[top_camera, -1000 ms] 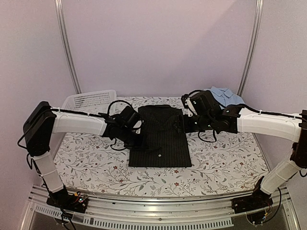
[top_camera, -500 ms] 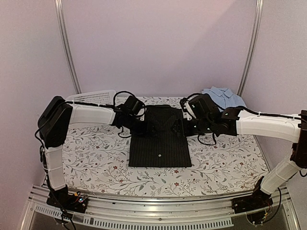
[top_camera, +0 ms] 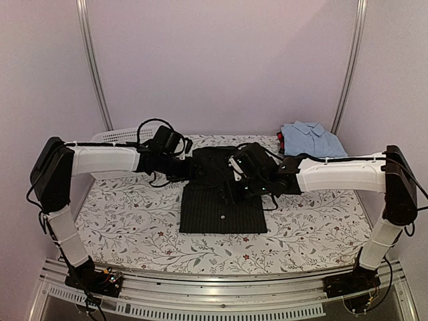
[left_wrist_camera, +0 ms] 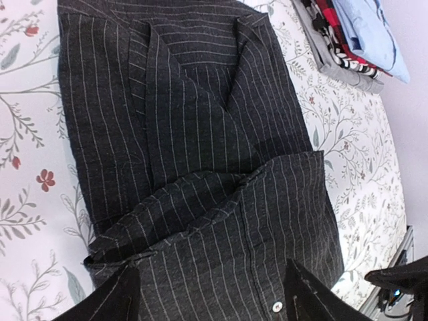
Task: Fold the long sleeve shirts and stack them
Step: Smooth out the 2/3-rectangle-folded shirt at the center of the board.
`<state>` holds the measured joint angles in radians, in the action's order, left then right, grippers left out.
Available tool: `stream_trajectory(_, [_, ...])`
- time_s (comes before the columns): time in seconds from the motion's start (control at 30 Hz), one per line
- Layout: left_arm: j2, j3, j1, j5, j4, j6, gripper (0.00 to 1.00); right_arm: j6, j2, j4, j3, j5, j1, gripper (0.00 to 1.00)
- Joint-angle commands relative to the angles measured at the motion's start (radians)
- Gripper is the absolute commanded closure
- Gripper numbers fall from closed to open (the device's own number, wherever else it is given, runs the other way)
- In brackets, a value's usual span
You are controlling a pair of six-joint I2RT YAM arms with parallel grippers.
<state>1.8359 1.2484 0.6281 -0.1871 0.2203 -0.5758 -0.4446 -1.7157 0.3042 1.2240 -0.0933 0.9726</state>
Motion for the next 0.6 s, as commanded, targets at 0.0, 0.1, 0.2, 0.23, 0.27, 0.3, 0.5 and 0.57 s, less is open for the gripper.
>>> stream_trajectory(0.0, [-0.074, -0.060, -0.010, 0.036, -0.021, -0.004, 0.33, 0.037, -0.114, -0.044, 0.105, 0.029, 0.010, 0.38])
stream_trajectory(0.1, [-0.081, -0.094, -0.010, 0.024, -0.029, -0.008, 0.53, 0.069, -0.203, -0.037, 0.178, 0.027, -0.004, 0.44])
stream_trajectory(0.2, [-0.064, -0.113, -0.011, 0.008, -0.043, -0.010, 0.67, 0.076, -0.261, -0.031, 0.222, 0.036, -0.046, 0.50])
stream_trajectory(0.23, [-0.054, -0.115, -0.013, 0.005, -0.050, -0.007, 0.70, 0.076, -0.282, -0.026, 0.230, 0.040, -0.060, 0.51])
stream_trajectory(0.27, [-0.039, -0.113, -0.014, -0.007, -0.056, -0.001, 0.74, 0.073, -0.291, -0.022, 0.233, 0.039, -0.071, 0.51])
stream_trajectory(0.3, [-0.023, -0.108, -0.014, -0.010, -0.057, 0.004, 0.77, 0.071, -0.298, -0.018, 0.231, 0.033, -0.079, 0.52])
stream_trajectory(0.5, [0.095, -0.060, -0.026, -0.016, -0.056, 0.025, 0.84, 0.064, -0.271, -0.031, 0.155, 0.028, -0.124, 0.51])
stream_trajectory(0.57, [0.128, -0.041, -0.028, -0.009, -0.051, 0.029, 0.85, 0.063, -0.273, -0.048, 0.125, 0.047, -0.150, 0.51])
